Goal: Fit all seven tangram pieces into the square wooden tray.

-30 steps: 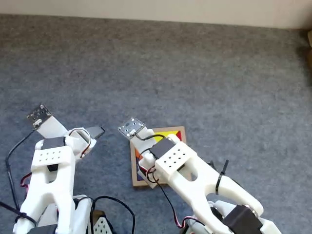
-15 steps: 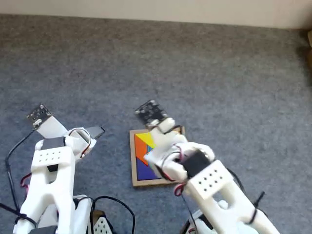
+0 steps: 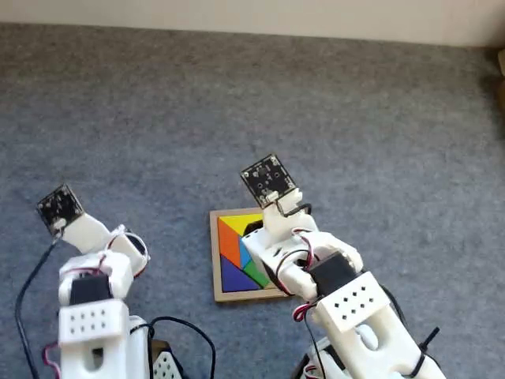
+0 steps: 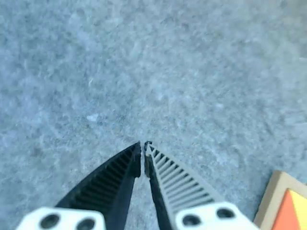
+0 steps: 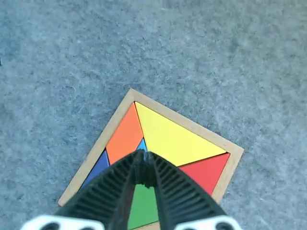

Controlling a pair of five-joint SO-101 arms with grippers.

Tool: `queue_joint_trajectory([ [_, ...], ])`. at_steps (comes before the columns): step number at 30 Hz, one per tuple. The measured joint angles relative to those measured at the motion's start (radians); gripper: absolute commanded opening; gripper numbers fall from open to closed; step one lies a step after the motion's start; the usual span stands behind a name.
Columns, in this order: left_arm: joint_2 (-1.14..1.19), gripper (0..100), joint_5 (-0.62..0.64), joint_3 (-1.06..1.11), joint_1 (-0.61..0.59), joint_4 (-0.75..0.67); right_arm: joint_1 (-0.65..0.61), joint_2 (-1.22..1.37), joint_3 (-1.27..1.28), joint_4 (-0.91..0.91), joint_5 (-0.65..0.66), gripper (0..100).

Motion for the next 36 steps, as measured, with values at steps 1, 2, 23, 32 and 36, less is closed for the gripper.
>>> queue_joint_trajectory([
  [1, -0.061, 4, 0.000, 0.031, 0.000, 0.000, 0.012, 0.000, 0.000, 0.000, 0.000, 0.5],
  [2, -0.124, 4, 0.000, 0.061, 0.000, 0.000, 0.025, 0.000, 0.000, 0.000, 0.000, 0.5],
  [23, -0.471, 4, -0.100, 0.181, 0.124, 0.023, 0.216, -0.095, 0.000, 0.000, 0.000, 0.5],
  [32, -0.471, 4, -0.100, 0.181, 0.124, 0.023, 0.216, -0.543, 0.167, 0.000, 0.000, 0.5],
  [36, -0.470, 4, -0.100, 0.181, 0.124, 0.023, 0.216, -0.718, 0.258, 0.000, 0.000, 0.9],
])
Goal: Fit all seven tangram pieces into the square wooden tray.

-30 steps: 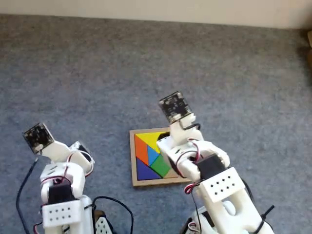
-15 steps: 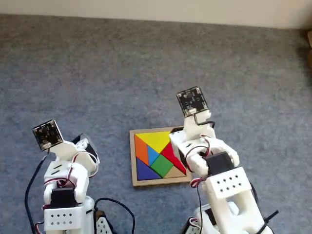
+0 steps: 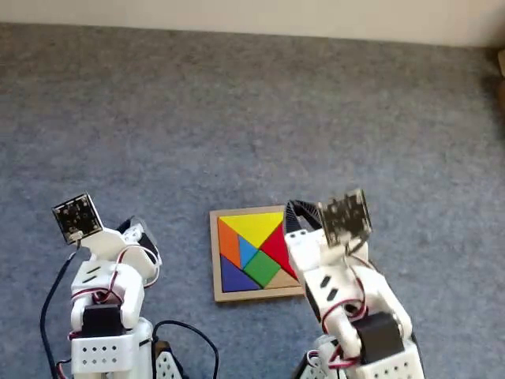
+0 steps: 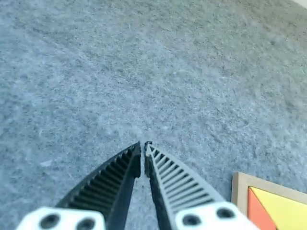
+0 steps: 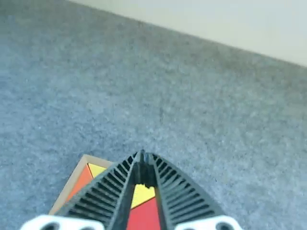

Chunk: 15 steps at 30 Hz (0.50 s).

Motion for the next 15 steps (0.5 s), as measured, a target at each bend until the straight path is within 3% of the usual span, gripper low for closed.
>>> queue_joint_trajectory([
  [7, 0.000, 4, 0.000, 0.000, 0.000, 0.054, 0.011, -0.175, 0.121, 0.000, 0.000, 2.9],
  [15, 0.000, 4, 0.000, 0.000, 0.000, 0.149, 0.216, -0.175, 0.319, 0.018, 0.000, 2.7],
])
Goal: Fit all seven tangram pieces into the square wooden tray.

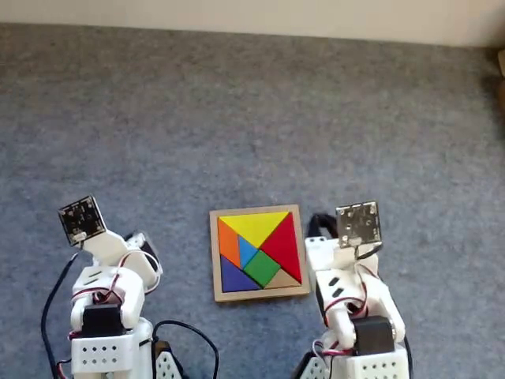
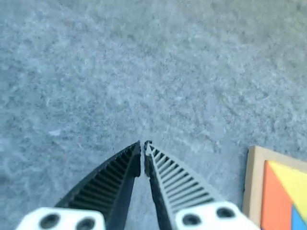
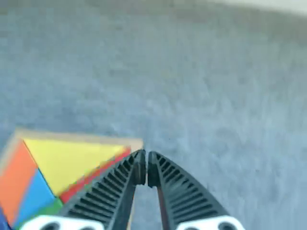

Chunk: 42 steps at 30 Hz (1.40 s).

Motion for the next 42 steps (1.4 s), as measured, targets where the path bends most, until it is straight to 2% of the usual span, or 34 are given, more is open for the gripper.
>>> queue_joint_trajectory([
  [4, 0.000, 4, 0.000, 0.000, 0.000, 0.072, 0.012, -0.006, 0.068, 0.109, 0.000, 2.6],
  [17, 0.000, 4, 0.000, 0.000, 0.000, 0.106, 0.026, 0.005, 0.068, 0.338, 0.000, 0.5],
  [23, 0.000, 4, 0.000, 0.000, 0.002, 0.178, 0.026, 0.005, 0.068, 0.348, 0.000, 0.5],
  [42, 0.000, 4, 0.000, 0.000, 0.002, 0.181, 0.026, 0.005, 0.068, 0.348, 0.000, 0.5],
])
